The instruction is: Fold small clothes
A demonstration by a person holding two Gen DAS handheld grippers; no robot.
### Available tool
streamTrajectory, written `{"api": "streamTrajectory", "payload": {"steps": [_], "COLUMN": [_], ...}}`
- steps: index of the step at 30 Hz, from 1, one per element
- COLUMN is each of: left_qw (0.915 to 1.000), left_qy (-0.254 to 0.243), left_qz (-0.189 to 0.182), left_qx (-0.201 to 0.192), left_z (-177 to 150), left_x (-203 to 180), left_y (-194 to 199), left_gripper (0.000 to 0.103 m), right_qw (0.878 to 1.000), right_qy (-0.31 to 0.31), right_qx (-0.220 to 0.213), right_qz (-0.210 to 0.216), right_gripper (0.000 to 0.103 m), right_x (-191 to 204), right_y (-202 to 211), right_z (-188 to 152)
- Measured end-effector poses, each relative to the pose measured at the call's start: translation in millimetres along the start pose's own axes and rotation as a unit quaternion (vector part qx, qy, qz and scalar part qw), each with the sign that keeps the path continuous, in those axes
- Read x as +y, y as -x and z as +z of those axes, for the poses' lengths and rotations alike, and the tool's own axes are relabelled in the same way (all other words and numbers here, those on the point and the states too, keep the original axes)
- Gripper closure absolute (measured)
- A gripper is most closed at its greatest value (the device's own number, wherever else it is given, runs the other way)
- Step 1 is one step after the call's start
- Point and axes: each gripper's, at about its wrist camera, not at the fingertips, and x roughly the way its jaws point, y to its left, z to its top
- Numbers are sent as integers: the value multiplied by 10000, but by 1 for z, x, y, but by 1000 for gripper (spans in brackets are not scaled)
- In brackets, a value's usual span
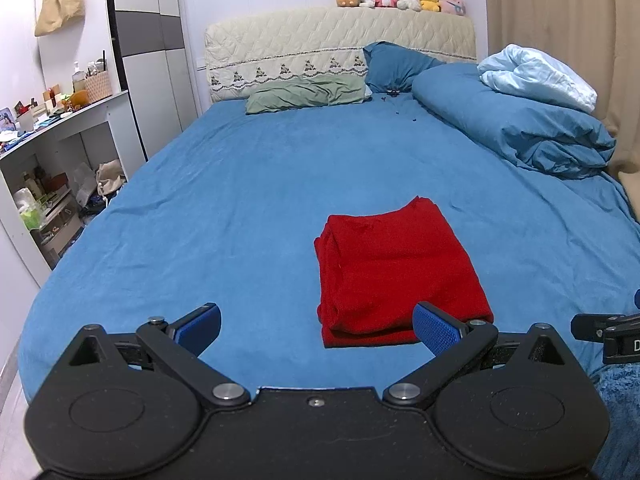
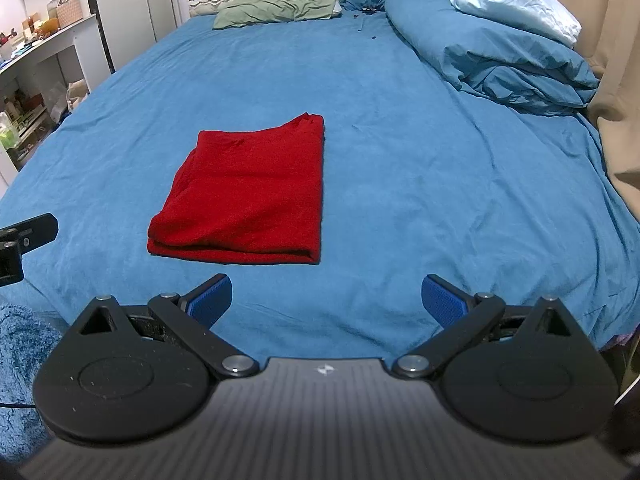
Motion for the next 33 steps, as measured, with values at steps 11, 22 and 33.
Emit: {"api": "streamTrajectory", "payload": {"steps": [11,22,33], "left_qw": [10000,10000,9999], "left_qy": [-13,-8,37], "left_qz": [4,4,24], "left_qx": [-17,-32,-112], "left_z": [0,1,3], "left_x": [2,0,0], "left_y": [1,2,3], "left_gripper": [0,0,0], "right_qw": [10000,10000,10000], "right_qy": [-9,-35,-50], "right_qx": [-7,-13,-30], "right_qz": [-18,-24,-9], "right_gripper": [0,0,0], "right_x": [-1,2,1], "right_y": [1,2,3], "right_z": [0,0,0]}}
